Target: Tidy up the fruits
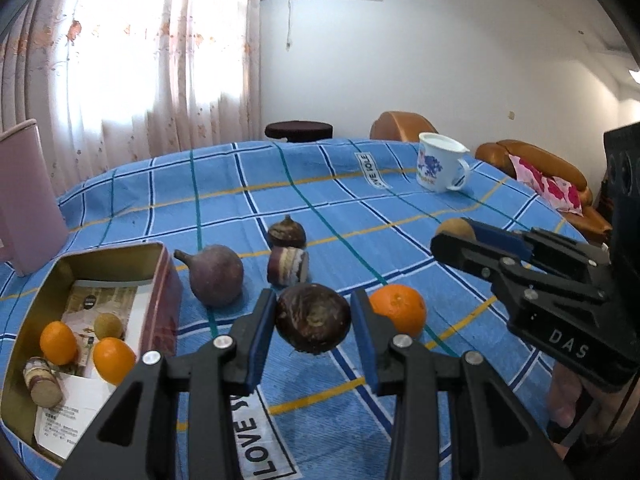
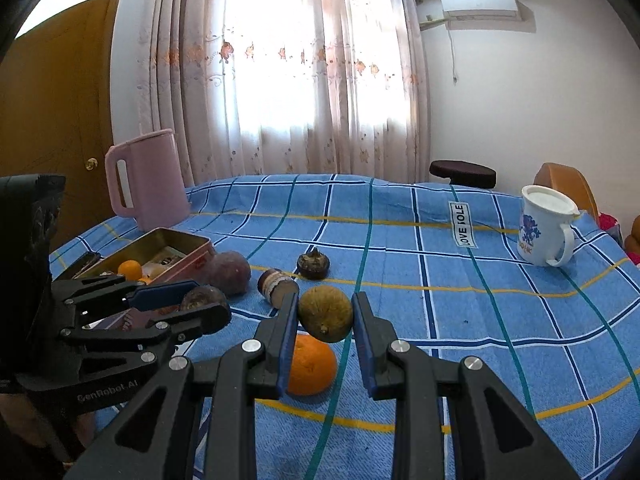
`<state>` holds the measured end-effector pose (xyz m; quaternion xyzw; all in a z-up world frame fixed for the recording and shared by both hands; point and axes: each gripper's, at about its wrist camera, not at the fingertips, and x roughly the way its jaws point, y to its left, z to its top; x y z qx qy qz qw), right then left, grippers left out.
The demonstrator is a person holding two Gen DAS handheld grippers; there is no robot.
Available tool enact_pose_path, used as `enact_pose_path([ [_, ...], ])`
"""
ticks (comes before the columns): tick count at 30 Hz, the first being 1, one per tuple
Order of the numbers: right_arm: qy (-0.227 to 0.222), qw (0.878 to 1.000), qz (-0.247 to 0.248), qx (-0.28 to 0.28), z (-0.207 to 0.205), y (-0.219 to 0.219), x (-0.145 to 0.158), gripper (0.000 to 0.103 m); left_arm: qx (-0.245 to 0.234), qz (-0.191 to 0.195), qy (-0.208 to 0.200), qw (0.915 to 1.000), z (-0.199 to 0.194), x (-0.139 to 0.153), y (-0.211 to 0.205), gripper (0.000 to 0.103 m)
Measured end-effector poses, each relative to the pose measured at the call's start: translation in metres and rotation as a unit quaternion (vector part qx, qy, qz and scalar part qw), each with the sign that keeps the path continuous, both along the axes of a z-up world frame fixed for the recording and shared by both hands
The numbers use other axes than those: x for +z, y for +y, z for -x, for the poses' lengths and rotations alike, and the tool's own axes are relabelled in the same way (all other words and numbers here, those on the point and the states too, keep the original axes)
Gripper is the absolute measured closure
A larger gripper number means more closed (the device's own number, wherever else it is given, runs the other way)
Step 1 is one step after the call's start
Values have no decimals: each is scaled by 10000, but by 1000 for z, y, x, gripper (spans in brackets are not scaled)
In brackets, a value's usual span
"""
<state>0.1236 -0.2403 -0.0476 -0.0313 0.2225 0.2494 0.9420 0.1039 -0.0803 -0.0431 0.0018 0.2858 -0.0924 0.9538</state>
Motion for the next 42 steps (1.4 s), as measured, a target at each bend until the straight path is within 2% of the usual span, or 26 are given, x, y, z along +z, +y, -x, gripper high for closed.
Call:
enact_pose_path([
  [26,-529,9985,-157,65,20,-4,7,75,335,-43,-803,9962,26,13,4,63],
  [35,-853,9962,-174,106,32,-4,11,75,381,-93,-1109,9931,36,16,3,63],
  [42,-895,9959,-75,131,32,3,13,75,450,-44,-1112,9928,38,19,10,63],
])
